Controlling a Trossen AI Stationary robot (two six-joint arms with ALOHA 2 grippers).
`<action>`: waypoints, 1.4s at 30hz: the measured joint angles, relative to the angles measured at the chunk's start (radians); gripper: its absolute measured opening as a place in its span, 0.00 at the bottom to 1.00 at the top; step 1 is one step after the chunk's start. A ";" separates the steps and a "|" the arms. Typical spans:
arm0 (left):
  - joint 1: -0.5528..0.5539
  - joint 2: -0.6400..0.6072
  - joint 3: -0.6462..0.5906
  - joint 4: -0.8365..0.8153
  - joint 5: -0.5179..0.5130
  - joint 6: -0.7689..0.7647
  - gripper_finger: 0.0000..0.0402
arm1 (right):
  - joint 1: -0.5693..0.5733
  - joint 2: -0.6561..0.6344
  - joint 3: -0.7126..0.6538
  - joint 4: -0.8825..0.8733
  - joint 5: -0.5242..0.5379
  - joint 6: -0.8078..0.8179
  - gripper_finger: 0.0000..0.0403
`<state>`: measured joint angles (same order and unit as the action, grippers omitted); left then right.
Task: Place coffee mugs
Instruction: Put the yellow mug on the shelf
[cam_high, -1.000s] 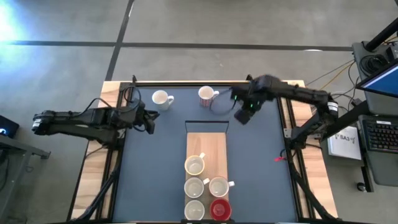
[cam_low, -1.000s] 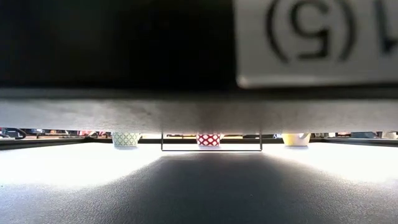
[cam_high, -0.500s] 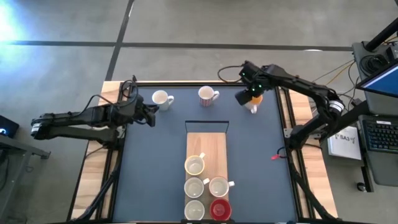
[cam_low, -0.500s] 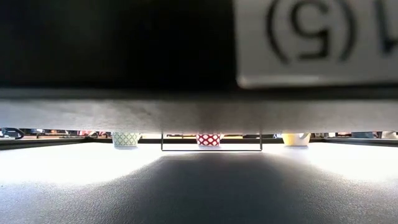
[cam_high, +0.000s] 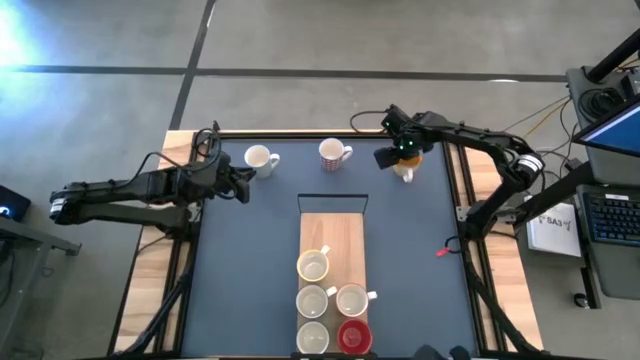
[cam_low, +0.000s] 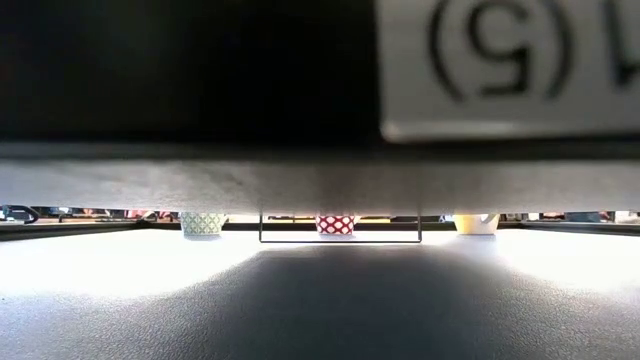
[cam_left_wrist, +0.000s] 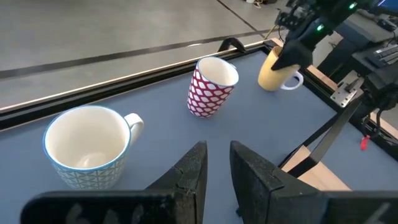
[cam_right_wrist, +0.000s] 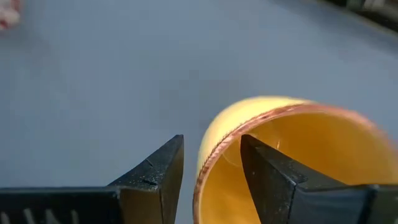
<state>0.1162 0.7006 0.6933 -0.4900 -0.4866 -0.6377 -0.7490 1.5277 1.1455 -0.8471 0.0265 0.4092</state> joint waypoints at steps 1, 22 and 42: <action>0.000 0.000 0.000 0.000 0.000 0.000 0.13 | 0.000 0.008 -0.006 -0.001 0.000 0.000 0.36; 0.000 -0.021 0.000 -0.008 0.000 0.001 0.13 | 0.109 0.032 0.051 -0.332 -0.001 -0.211 0.04; 0.000 -0.065 0.000 -0.081 0.059 0.002 0.13 | 0.573 -0.085 0.066 -0.440 -0.186 0.065 0.03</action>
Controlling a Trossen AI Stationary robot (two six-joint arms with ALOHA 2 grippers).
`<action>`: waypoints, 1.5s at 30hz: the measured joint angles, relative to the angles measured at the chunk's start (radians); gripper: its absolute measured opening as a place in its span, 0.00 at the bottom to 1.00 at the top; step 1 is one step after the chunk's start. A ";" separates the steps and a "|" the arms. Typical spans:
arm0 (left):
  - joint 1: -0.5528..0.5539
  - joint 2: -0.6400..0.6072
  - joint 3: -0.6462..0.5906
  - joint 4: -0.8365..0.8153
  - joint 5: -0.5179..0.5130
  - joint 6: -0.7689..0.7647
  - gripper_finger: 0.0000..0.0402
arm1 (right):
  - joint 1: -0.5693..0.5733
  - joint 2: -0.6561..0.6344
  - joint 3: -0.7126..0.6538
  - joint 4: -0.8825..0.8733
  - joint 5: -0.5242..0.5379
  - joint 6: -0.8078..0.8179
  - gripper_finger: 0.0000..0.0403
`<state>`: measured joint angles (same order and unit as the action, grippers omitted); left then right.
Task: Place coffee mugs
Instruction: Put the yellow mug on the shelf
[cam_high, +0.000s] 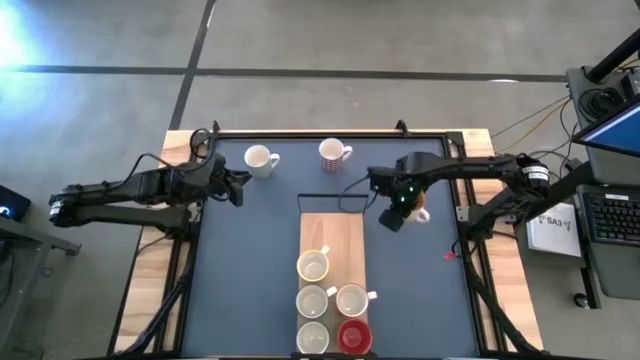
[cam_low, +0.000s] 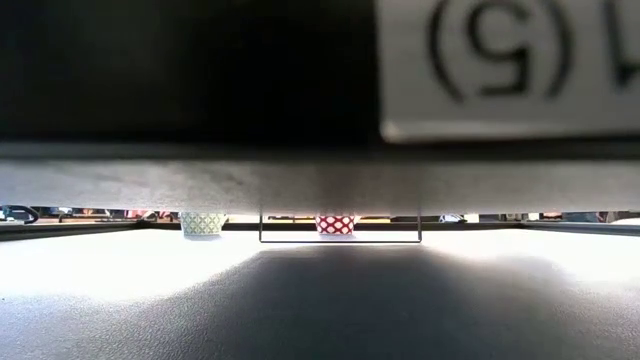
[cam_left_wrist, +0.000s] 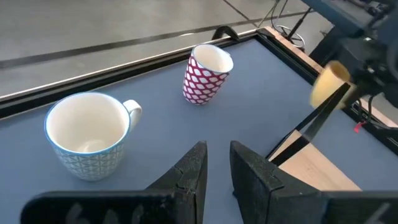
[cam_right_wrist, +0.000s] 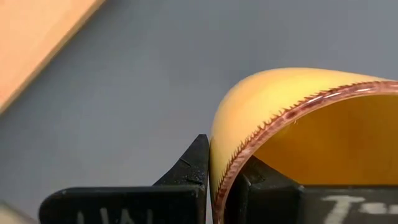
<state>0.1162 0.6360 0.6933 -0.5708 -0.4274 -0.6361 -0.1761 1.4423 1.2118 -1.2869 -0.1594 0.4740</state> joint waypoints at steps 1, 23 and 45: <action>0.000 -0.002 0.000 -0.003 0.000 0.000 0.13 | 0.023 -0.002 0.000 0.000 -0.019 0.020 0.03; 0.000 -0.011 0.000 -0.007 0.036 0.007 0.13 | 0.369 -0.001 0.091 0.344 -0.005 0.059 0.03; 0.000 -0.012 0.000 -0.015 0.054 0.007 0.13 | 0.407 0.073 0.093 0.496 0.029 0.068 0.03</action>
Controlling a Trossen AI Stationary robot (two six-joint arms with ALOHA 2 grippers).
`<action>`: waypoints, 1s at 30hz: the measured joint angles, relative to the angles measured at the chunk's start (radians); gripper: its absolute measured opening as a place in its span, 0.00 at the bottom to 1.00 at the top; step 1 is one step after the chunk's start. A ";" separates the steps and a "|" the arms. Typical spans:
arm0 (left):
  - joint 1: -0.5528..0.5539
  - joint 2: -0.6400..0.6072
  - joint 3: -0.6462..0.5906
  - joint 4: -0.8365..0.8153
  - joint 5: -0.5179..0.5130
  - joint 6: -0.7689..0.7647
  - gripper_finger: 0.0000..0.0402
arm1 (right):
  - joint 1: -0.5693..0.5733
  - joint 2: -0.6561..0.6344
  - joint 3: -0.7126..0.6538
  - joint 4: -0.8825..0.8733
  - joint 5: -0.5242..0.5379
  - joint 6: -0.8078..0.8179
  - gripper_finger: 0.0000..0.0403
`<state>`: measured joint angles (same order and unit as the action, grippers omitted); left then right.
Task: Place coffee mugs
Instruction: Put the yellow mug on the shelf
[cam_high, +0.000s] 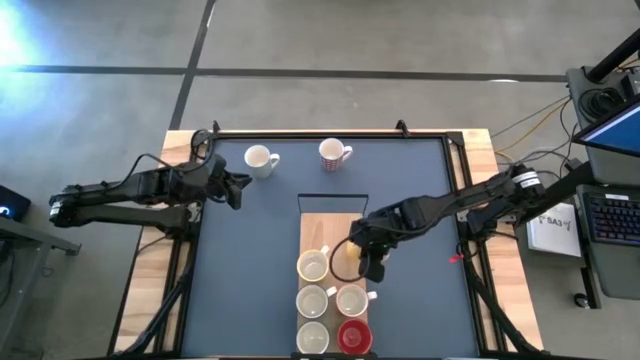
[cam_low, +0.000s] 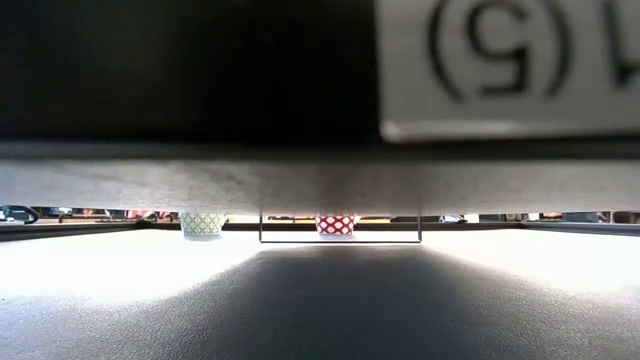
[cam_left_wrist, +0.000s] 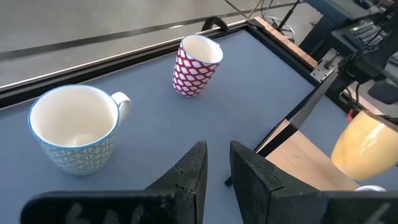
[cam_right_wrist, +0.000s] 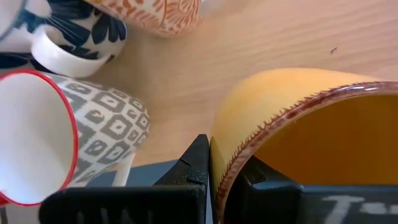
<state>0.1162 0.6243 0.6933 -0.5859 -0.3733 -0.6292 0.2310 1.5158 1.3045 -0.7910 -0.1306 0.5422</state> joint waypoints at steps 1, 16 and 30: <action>0.000 0.000 0.000 -0.004 0.000 0.000 0.13 | 0.001 0.002 0.004 -0.007 0.000 0.000 0.03; 0.000 -0.005 0.000 -0.017 0.067 0.000 0.13 | 0.002 0.137 0.182 -0.126 0.025 -0.174 0.03; 0.000 -0.023 0.000 -0.028 0.071 0.000 0.13 | 0.004 0.291 0.316 -0.282 0.034 -0.268 0.03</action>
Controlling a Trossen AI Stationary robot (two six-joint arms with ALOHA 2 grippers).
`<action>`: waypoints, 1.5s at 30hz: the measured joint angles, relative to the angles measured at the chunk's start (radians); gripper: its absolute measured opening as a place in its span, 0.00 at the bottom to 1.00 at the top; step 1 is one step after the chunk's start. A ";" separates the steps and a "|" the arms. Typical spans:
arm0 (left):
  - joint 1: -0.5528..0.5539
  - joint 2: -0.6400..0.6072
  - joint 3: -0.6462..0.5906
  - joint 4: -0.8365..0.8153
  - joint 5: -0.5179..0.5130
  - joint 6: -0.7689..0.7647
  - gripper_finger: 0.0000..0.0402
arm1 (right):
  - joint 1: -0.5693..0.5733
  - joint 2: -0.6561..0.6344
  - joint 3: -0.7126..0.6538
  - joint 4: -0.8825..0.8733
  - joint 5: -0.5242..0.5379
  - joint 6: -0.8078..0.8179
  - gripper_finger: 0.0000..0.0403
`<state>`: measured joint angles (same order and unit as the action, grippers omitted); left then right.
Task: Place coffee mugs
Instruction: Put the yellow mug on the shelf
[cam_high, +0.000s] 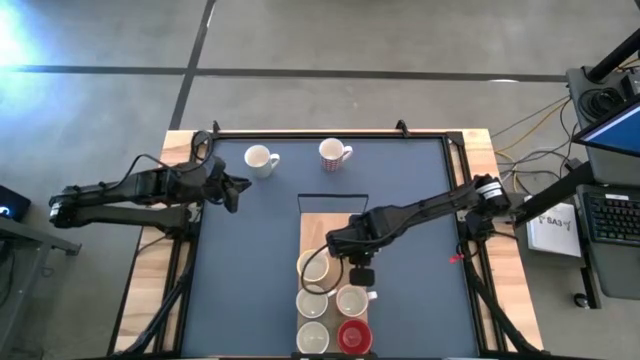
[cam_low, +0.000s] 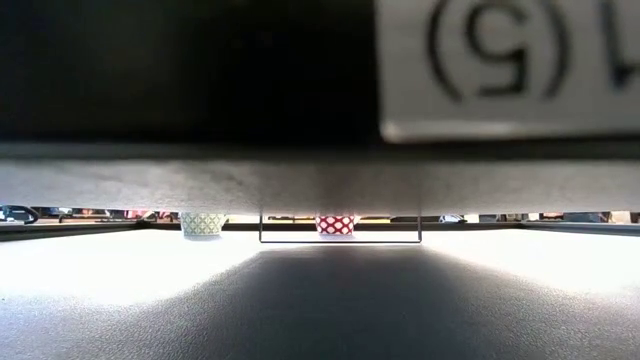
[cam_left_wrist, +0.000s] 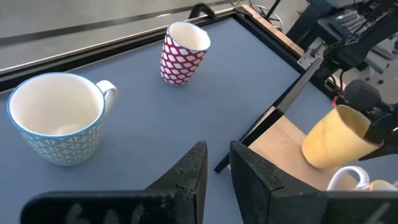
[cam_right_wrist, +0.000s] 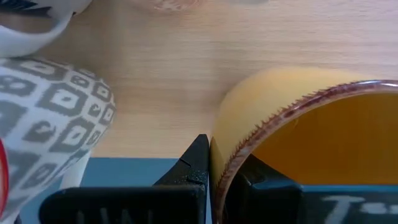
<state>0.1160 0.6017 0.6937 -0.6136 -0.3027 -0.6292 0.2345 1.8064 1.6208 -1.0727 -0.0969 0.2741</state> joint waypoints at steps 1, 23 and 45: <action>0.000 -0.002 0.000 -0.002 0.000 0.000 0.13 | 0.001 0.005 0.007 -0.001 0.000 0.000 0.03; 0.000 -0.016 0.000 -0.050 0.000 0.000 0.13 | 0.008 0.011 0.110 -0.043 -0.012 0.004 0.23; 0.000 -0.015 0.000 -0.086 0.034 0.000 0.13 | 0.009 -0.080 0.110 -0.054 0.063 0.065 0.21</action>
<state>0.1158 0.5865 0.6937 -0.6994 -0.2691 -0.6291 0.2440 1.7260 1.7306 -1.1263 -0.0337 0.3394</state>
